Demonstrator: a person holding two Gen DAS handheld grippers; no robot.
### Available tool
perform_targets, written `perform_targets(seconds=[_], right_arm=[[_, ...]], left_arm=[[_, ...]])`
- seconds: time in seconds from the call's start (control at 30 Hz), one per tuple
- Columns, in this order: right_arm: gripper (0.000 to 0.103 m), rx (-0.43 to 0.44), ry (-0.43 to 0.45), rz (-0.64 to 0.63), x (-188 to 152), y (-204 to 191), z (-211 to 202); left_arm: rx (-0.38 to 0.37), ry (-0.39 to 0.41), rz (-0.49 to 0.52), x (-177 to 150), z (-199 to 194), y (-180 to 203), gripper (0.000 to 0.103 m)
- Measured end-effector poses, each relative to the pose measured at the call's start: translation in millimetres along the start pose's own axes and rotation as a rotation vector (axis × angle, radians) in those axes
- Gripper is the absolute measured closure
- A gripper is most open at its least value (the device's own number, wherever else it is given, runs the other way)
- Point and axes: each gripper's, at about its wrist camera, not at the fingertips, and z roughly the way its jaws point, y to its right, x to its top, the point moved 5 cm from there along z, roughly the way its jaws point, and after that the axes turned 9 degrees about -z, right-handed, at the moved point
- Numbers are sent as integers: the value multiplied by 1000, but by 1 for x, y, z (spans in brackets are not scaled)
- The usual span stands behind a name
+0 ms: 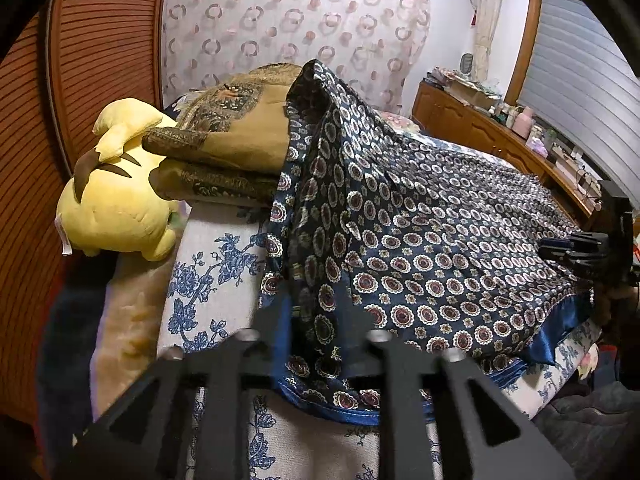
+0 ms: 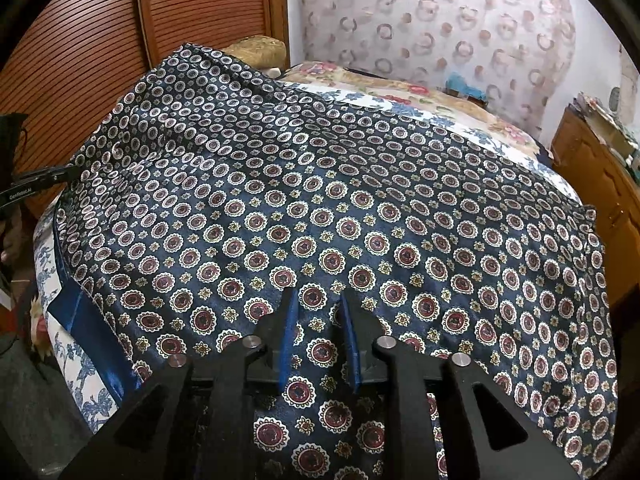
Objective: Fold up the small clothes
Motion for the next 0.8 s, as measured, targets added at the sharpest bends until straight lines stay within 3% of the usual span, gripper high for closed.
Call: perform_targets(seconds=[0.07,0.13,0.23,0.37,0.43,0.57,0.8], right_arm=[[68,6,3,-8,1,-2,0],[54,16,10,-32,1,-9,2],[44,-1,11,-62,0,-16,3],[33,25,9,-51,-2,-17,5],[26,27,4,-71,-1,-21,8],[23,37,1,-79,-1,-23,10],[21,40,1,-82,-1,-25,12]], left_arm=[[7,3,6,1,-1,0,64],[8,2,10,1,-1,0,64],[20,-14,12,1,3,-2,64],[40,-26,11,0,7,-5,39],[46,-28,3,-1,9,-8,37],[102,-34,-8,-3,14,-16,37],[121,-42,-20,-8,19,-25,36]])
